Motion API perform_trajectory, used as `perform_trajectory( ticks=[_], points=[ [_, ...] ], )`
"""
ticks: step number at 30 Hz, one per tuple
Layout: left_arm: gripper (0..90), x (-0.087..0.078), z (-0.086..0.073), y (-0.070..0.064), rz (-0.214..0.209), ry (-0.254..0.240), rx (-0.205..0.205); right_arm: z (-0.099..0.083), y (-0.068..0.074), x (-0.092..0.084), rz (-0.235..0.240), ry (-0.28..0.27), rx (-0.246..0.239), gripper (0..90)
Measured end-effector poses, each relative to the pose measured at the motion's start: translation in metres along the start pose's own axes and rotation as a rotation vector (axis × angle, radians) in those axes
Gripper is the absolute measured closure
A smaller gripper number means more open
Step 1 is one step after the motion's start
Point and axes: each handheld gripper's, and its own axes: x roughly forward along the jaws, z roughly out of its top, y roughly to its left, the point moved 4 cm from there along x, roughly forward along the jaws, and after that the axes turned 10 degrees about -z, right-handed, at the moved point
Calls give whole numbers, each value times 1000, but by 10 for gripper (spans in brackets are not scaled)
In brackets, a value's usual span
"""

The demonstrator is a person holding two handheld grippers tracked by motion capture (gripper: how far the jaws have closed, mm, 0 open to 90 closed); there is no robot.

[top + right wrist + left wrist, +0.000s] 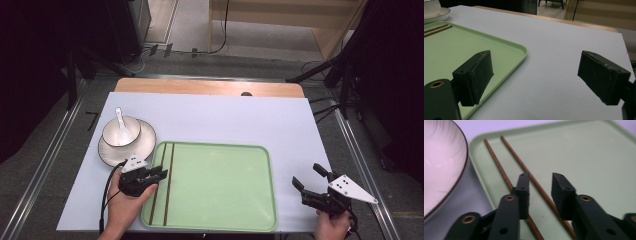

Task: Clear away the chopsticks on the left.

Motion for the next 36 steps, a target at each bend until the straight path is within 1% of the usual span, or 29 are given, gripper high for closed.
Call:
perform_trajectory(
  ticks=[1,2,3,4,5,6,7,8,10,11,12,13,14,15,16,18,21,23,27,30,36],
  points=[
    [630,-4,1,0,-25,-26,-12,0,0,0,1,-1,0,130],
    [589,-9,3,0,-58,-65,-19,0,0,0,0,0,1,130],
    [554,-13,4,1,-65,-96,-6,0,0,0,-1,-1,1,130],
    [503,-17,5,3,-53,-133,24,0,0,0,0,-1,2,130],
    [416,-19,5,4,-33,-158,49,0,0,0,-1,-1,0,130],
    [374,-22,5,7,-10,-175,77,0,0,-1,-3,-1,0,130],
    [343,-25,4,9,0,-183,87,0,0,-1,-3,-1,1,130],
    [297,-29,4,11,-1,-189,88,0,1,-1,-3,-2,1,130],
    [183,-36,2,15,-5,-198,77,0,0,-1,-4,-2,0,130],
    [129,-40,0,17,12,-187,88,0,0,-1,-5,-1,3,130],
    [90,-43,-1,18,28,-187,91,0,0,-1,-4,-3,2,130],
    [54,-47,-2,20,33,-189,89,0,0,-1,-5,-1,4,130],
    [32,-53,-2,21,-14,-209,83,0,0,-1,-6,0,3,130],
    [7,-57,-2,21,-50,-221,86,0,0,-1,-5,-1,3,130],
    [0,-61,-2,22,-71,-242,95,0,0,-1,-6,-2,3,130],
    [0,-69,-2,23,-70,-265,103,0,0,-1,-6,-3,3,130],
    [0,-76,-5,27,-61,-267,119,0,-1,-1,-9,-3,4,130],
    [0,-81,-8,31,-50,-264,117,0,-2,-1,-8,-2,6,130],
    [0,-88,-15,40,-33,-260,108,-1,-2,-1,-11,0,9,131],
    [0,-96,-20,48,-18,-271,95,-1,-2,-1,-12,0,6,130],
    [0,-106,-28,61,4,-289,54,-1,-2,0,-15,2,4,130]
  ],
)
